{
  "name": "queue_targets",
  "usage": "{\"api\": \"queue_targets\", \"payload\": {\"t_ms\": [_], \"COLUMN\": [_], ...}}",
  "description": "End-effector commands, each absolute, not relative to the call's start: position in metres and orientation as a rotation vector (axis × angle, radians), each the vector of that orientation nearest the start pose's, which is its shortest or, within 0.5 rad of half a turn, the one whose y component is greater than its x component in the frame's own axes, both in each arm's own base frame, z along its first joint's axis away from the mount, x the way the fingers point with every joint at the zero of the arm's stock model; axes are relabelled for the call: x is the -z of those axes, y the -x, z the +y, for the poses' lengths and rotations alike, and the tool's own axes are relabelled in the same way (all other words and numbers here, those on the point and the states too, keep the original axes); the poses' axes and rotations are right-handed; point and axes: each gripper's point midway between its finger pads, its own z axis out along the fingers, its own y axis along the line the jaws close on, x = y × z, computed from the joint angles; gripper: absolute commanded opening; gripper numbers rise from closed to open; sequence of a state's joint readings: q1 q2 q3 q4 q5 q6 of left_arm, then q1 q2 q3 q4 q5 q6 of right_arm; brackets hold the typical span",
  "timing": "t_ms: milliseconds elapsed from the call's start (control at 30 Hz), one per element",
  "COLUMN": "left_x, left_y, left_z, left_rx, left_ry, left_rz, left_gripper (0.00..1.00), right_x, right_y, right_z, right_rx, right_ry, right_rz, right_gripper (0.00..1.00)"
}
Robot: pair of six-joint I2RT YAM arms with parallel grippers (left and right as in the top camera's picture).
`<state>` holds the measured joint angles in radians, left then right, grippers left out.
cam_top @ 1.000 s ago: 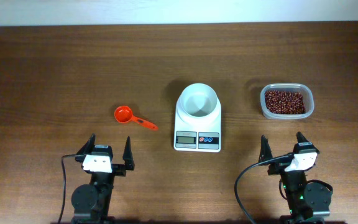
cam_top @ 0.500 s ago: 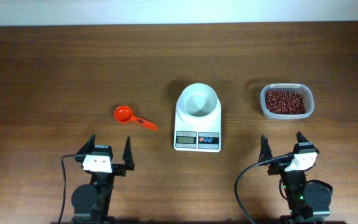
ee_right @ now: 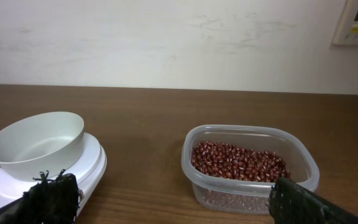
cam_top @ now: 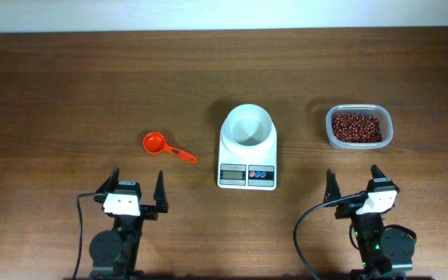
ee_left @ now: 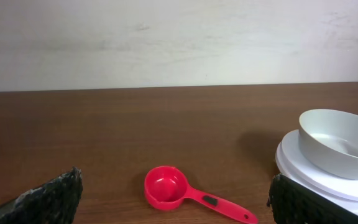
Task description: Scoop and weigh 50g on scale
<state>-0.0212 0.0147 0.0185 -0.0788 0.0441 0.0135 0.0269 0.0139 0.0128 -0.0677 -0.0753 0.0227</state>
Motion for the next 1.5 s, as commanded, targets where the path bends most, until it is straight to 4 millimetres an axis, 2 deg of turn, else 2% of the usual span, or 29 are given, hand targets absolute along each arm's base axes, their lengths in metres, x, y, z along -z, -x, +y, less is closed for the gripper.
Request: {"api": "queue_targets", "payload": {"t_ms": [0,867,1000,1133,1200,1300,1467], "left_x": [-0.157,-0.164,-0.179,-0.183,-0.19,-0.218,-0.246], "left_y": [-0.246,-0.246,-0.246,-0.246,-0.245,-0.239,-0.226], "left_z": [-0.012,-0.012,-0.012,-0.014,-0.023,-0.04,-0.06], "left_rx": [0.043,0.043,0.043,0.052,0.09,0.158,0.258], "left_ry": [-0.049,-0.049,-0.048,-0.058,-0.098,-0.186,-0.273], "left_rz": [1.647,1.62,1.556,1.541,1.511,1.388,1.279], "left_gripper": [0.99,0.99,0.99,0.99,0.99,0.99,0.99], "right_x": [-0.158,-0.158,-0.158,-0.158,-0.158,-0.158,-0.158], "right_y": [-0.245,-0.245,-0.245,-0.245,-0.245,-0.245,-0.245], "right_z": [0.019,0.019,0.019,0.019,0.019,0.019,0.019], "right_rx": [-0.1,-0.1,-0.1,-0.1,-0.1,-0.1,-0.1], "right_ry": [0.055,0.055,0.055,0.055,0.055,0.055,0.055], "right_rz": [1.64,1.64,1.64,1.64,1.64,1.64,1.64], "right_gripper": [0.99,0.99,0.99,0.99,0.99,0.99,0.99]}}
